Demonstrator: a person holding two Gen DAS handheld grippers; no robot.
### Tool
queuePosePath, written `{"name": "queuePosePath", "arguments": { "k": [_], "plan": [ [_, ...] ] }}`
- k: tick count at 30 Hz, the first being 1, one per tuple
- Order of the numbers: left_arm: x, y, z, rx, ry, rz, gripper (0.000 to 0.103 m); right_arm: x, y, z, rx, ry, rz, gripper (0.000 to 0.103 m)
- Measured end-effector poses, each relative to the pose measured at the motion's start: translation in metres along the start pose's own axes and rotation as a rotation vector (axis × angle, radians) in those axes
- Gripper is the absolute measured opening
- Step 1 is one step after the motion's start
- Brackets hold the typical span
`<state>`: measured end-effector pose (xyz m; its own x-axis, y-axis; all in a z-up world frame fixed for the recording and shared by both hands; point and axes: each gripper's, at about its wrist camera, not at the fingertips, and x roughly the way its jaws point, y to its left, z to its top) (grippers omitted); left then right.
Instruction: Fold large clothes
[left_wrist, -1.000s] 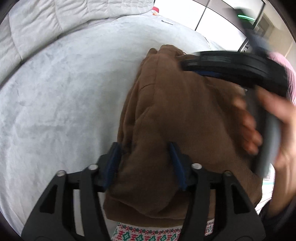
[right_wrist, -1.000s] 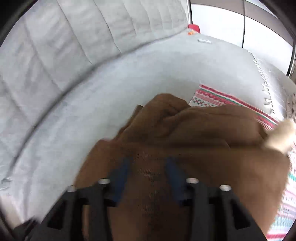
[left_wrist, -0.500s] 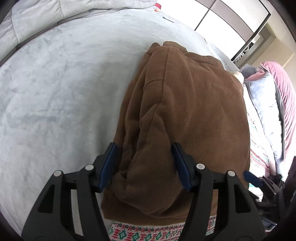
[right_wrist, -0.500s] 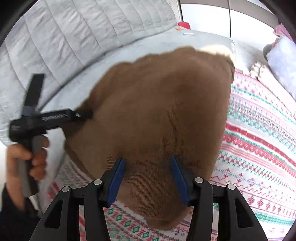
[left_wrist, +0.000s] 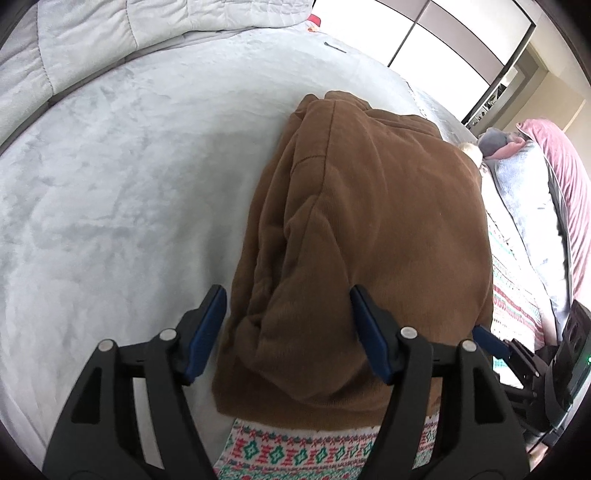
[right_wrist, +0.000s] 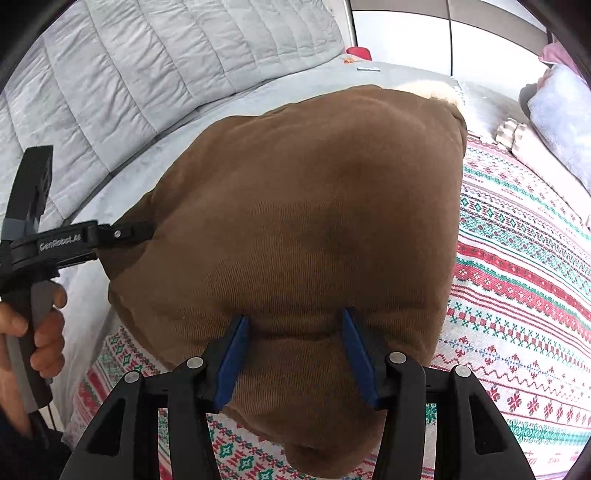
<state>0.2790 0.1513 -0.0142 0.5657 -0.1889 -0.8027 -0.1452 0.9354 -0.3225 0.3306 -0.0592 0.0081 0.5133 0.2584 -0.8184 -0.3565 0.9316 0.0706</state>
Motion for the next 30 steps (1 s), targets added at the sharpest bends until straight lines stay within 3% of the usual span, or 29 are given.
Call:
{"name": "queuePosePath", "arguments": {
  "k": [9,12,14,23,26,30],
  "plan": [
    [-0.008,0.008,-0.007,-0.026,0.034,-0.034,0.074,-0.004,-0.002,-0.005,0.022,-0.026,0.015,0.053],
    [-0.014,0.029,-0.008,-0.152,0.09,-0.156,0.074,-0.006,-0.004,-0.006,0.024,-0.028,0.022,0.053],
    [-0.019,0.043,-0.009,-0.22,0.078,-0.204,0.074,-0.006,-0.005,-0.007,0.029,-0.033,0.021,0.053],
    [-0.001,0.061,-0.021,-0.284,0.168,-0.261,0.085,-0.009,-0.007,-0.015,0.036,-0.063,0.026,0.053],
    [0.007,0.066,-0.024,-0.346,0.199,-0.313,0.085,-0.011,-0.007,-0.017,0.037,-0.07,0.024,0.053],
    [0.024,0.056,-0.03,-0.362,0.25,-0.323,0.084,-0.012,-0.007,-0.018,0.039,-0.077,0.031,0.053]
  ]
}}
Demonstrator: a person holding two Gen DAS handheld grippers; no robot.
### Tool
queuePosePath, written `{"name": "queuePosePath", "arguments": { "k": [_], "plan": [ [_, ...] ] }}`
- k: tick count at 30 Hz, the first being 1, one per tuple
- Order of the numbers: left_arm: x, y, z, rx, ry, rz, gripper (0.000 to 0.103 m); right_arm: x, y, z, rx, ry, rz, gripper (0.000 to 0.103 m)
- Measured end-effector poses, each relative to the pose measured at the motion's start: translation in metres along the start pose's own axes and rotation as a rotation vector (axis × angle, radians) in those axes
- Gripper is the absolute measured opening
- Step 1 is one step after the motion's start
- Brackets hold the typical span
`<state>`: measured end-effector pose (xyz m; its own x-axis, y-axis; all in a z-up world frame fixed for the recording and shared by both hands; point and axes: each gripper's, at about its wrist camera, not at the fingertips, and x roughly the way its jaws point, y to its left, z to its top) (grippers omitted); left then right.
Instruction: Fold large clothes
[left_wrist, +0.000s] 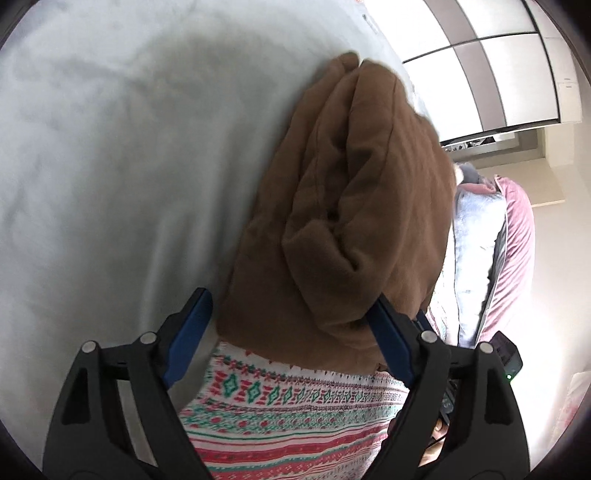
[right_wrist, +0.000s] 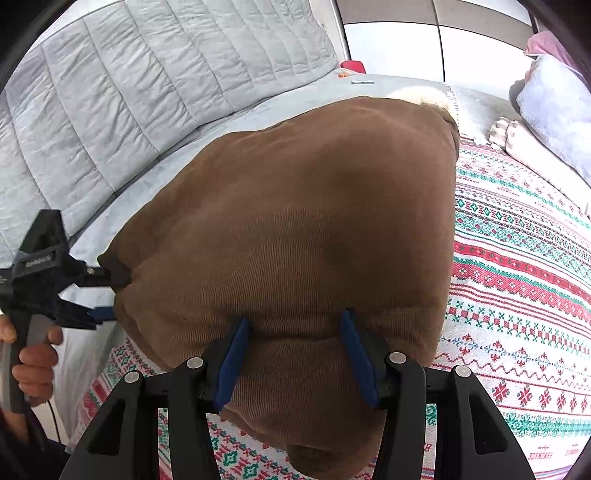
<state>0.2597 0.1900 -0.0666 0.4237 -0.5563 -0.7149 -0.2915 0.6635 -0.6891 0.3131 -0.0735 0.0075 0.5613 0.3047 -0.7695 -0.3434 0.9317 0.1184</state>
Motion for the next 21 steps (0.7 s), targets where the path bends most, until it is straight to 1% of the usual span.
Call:
{"name": "queuePosePath", "arguments": {
  "k": [1,3,4,5,6,7,8,9,11,12,14,15,17,19,21],
  "plan": [
    [0.002,-0.002,-0.002,0.0,-0.011,0.014,0.083,-0.001,-0.001,0.0,-0.001,-0.002,0.004,0.053],
    [0.002,-0.009,-0.001,0.02,-0.03,0.042,0.072,-0.003,-0.002,0.0,-0.01,-0.006,0.015,0.054],
    [0.002,-0.013,-0.002,0.029,-0.04,0.059,0.07,-0.006,-0.003,0.001,-0.014,-0.012,0.028,0.054],
    [0.002,-0.014,-0.002,0.032,-0.045,0.067,0.068,-0.01,-0.005,0.003,-0.011,-0.016,0.053,0.055],
    [0.002,-0.014,-0.001,0.031,-0.048,0.071,0.067,-0.015,-0.008,0.006,-0.006,-0.013,0.089,0.06],
    [0.002,-0.015,0.0,0.028,-0.049,0.071,0.066,-0.019,-0.014,0.011,0.011,-0.012,0.134,0.062],
    [0.003,-0.015,0.0,0.025,-0.05,0.071,0.066,-0.025,-0.023,0.019,0.047,-0.025,0.171,0.07],
    [0.003,-0.014,0.001,0.024,-0.05,0.072,0.066,-0.029,-0.032,0.024,0.077,-0.044,0.176,0.081],
    [0.004,-0.015,0.001,0.028,-0.052,0.077,0.066,-0.035,-0.067,0.042,0.193,-0.106,0.153,0.089],
    [0.004,-0.016,0.001,0.03,-0.053,0.08,0.066,-0.033,-0.08,0.048,0.231,-0.112,0.16,0.089],
    [0.007,-0.017,0.001,0.026,-0.053,0.082,0.066,-0.015,-0.121,0.06,0.375,-0.098,0.262,0.089],
    [0.009,-0.02,0.002,0.022,-0.053,0.083,0.066,-0.001,-0.142,0.065,0.462,-0.075,0.307,0.089],
    [0.01,-0.021,0.002,0.016,-0.055,0.087,0.067,0.029,-0.178,0.075,0.602,-0.033,0.372,0.089],
    [0.012,-0.024,0.002,0.018,-0.059,0.094,0.067,0.047,-0.194,0.084,0.657,-0.037,0.395,0.089],
    [0.013,-0.026,0.002,0.022,-0.064,0.101,0.067,0.062,-0.204,0.093,0.686,-0.046,0.397,0.089]
  ]
}}
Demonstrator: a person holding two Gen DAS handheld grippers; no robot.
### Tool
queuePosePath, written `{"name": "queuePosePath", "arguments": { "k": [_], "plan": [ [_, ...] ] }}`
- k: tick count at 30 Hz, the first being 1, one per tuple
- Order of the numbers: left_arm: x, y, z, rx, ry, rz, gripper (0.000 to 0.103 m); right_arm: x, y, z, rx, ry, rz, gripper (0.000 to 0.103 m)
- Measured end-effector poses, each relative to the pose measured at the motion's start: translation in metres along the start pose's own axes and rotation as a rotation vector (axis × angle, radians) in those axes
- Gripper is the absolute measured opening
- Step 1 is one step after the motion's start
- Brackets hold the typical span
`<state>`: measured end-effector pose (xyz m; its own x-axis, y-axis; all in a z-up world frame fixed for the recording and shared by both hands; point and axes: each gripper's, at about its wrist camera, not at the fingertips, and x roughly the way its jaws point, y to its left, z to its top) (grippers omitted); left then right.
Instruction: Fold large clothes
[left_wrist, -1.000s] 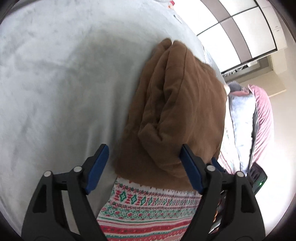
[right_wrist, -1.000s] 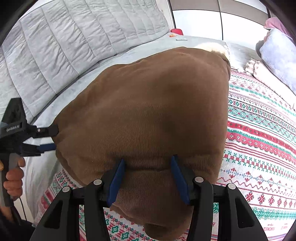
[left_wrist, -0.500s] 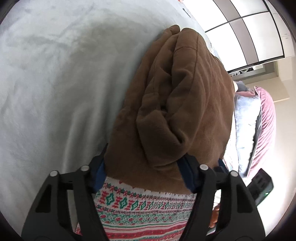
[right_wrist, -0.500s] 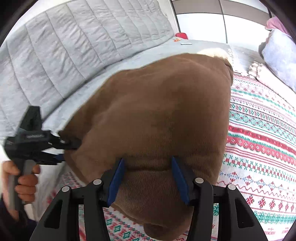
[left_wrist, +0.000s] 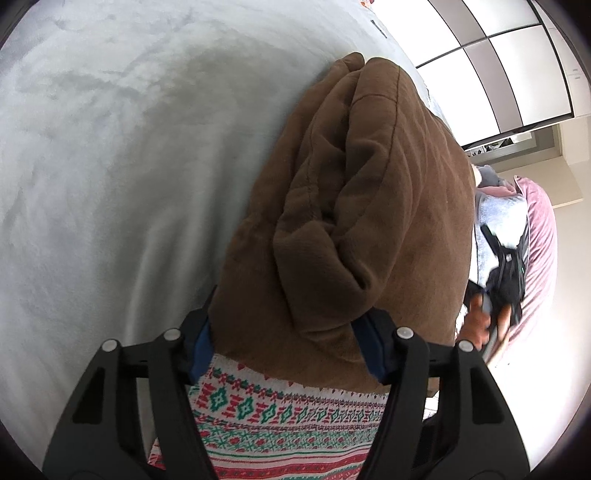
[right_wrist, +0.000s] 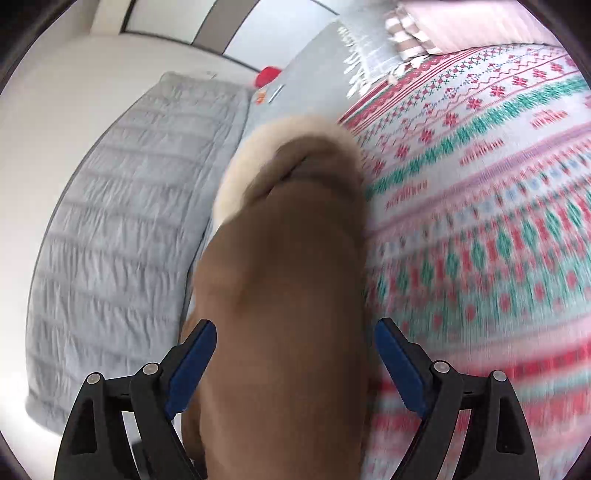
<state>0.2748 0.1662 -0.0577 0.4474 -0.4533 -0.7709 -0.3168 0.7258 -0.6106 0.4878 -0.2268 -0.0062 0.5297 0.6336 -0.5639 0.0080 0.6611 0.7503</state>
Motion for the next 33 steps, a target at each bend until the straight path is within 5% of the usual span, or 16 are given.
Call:
{"name": "queuePosePath", "arguments": {
  "k": [11,16,21,33],
  "plan": [
    [0.003,-0.005,-0.004,0.003,-0.025,0.018,0.067,0.068,0.002,0.03,-0.051,0.072,0.022,0.094],
    [0.003,-0.016,-0.008,0.015,-0.048,0.031,0.062,0.074,0.01,0.03,-0.102,0.072,0.003,0.068],
    [-0.001,-0.041,-0.013,0.092,-0.116,0.1,0.046,0.072,0.037,0.019,-0.212,0.028,-0.119,0.049],
    [-0.015,-0.03,-0.002,-0.029,-0.132,-0.016,0.033,0.062,0.128,0.003,-0.41,-0.023,-0.278,0.039]
  ]
}}
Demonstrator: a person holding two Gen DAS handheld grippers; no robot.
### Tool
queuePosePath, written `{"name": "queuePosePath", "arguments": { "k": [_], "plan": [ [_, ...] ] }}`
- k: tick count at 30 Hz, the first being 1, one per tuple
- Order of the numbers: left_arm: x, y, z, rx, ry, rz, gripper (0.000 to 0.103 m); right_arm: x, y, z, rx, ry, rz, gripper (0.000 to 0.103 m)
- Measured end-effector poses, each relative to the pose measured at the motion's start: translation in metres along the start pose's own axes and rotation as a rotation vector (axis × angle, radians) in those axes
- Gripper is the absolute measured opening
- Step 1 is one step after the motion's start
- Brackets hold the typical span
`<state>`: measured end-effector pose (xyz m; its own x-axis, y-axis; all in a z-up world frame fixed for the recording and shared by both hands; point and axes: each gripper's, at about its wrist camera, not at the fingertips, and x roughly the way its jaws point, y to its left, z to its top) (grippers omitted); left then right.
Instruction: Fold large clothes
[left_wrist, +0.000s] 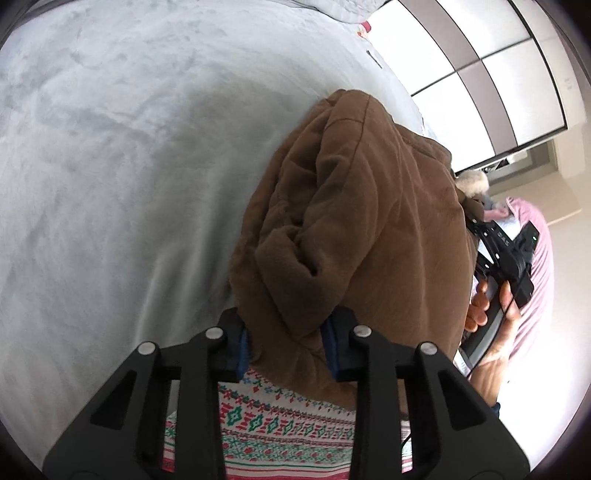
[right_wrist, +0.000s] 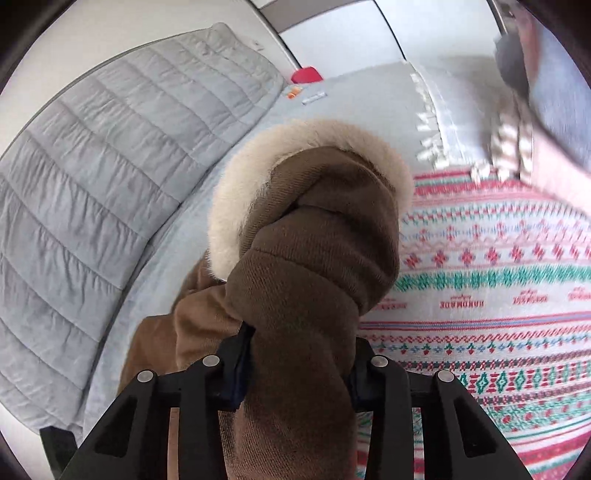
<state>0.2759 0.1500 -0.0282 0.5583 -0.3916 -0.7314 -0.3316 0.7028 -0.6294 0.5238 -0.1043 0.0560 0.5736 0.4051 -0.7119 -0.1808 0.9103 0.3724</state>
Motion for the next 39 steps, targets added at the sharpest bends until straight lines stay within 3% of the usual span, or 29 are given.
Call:
{"name": "queuePosePath", "arguments": {
  "k": [4,10,17,23,29,34,39],
  "plan": [
    [-0.003,-0.001,0.008,0.007,0.005,-0.012,0.033,-0.02,0.023,0.001,-0.036,-0.019,-0.009,0.038],
    [0.003,0.023,0.022,-0.077,0.063,-0.105,0.033,-0.034,0.027,-0.009,-0.051,-0.042,0.0,0.038],
    [-0.001,0.007,0.011,0.013,-0.005,-0.087,0.032,-0.043,0.043,-0.008,-0.077,-0.064,0.005,0.038],
    [-0.02,-0.005,0.012,0.099,-0.108,-0.072,0.03,-0.057,0.061,-0.01,-0.113,-0.108,0.052,0.037],
    [-0.069,-0.01,0.018,0.142,-0.252,-0.041,0.029,-0.066,0.105,-0.011,-0.155,-0.162,0.17,0.037],
    [-0.132,0.016,0.029,0.138,-0.429,0.039,0.029,-0.045,0.14,-0.019,-0.118,-0.17,0.326,0.037],
    [-0.157,0.053,0.049,0.09,-0.516,0.134,0.029,-0.003,0.176,-0.037,-0.08,-0.145,0.42,0.037]
  ]
}}
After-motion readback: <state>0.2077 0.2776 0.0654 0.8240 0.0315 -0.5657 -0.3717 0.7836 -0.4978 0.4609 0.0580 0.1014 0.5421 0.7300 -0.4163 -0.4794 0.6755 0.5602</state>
